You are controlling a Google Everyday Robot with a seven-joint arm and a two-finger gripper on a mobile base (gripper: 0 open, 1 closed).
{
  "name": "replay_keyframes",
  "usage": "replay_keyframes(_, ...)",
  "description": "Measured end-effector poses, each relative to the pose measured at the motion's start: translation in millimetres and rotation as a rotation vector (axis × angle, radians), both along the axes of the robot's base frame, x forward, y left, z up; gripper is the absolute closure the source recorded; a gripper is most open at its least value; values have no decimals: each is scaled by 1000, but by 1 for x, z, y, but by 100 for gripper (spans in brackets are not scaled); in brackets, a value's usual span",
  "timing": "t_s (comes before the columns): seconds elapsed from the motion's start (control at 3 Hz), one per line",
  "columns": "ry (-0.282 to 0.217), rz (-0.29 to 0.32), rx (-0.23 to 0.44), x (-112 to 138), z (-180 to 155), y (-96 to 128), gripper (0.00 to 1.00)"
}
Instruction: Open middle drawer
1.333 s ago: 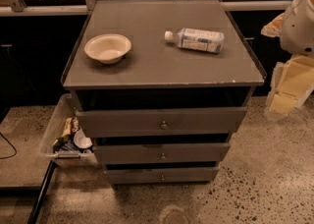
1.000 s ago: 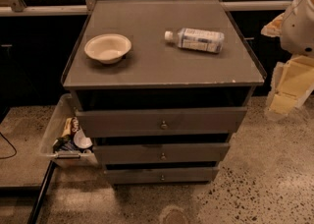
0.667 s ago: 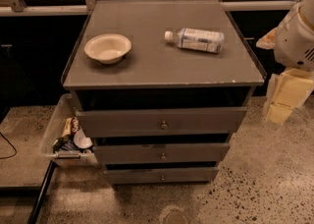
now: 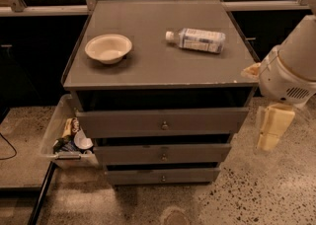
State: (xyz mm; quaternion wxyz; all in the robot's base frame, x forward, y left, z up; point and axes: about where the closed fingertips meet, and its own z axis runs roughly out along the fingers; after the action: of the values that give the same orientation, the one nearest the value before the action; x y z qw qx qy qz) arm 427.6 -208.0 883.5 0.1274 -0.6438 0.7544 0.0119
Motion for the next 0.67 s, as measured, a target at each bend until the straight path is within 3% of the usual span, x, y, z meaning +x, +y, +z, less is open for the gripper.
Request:
replay_keyframes(0.33,-13,55,2,-4,-22,3,0)
replay_keyframes(0.67,-13,104,13,0,-66,-7,0)
